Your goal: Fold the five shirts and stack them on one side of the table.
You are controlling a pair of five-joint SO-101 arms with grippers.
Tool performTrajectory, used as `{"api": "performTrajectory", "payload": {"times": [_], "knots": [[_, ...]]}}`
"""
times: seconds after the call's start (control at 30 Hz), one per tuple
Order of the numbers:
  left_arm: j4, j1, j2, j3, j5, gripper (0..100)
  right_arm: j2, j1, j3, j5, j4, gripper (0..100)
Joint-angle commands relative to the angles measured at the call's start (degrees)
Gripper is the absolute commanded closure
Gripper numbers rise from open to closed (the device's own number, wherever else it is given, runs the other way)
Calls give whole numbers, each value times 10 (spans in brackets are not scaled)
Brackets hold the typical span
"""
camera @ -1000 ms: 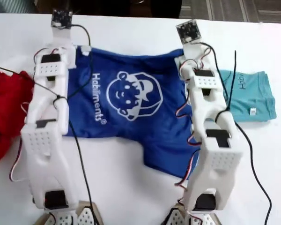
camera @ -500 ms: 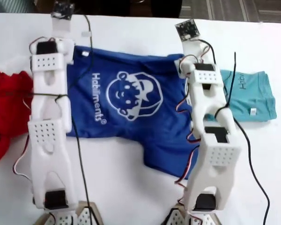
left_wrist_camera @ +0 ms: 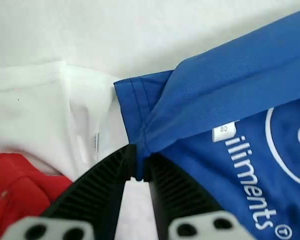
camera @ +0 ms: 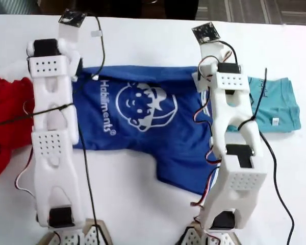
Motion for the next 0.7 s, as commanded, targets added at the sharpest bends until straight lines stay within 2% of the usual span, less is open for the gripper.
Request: {"api": "performTrajectory", "payload": {"times": [0.0, 0.3, 0.67], "knots": [[16, -4, -16, -27, -15, 975, -72, -2, -25, -20, 46, 977], [18, -16, -51, -5, -14, 975, -139, -5, -24, -25, 138, 977], [12, -17, -284, 333, -14, 975, -198, -6, -24, -25, 222, 977]]}}
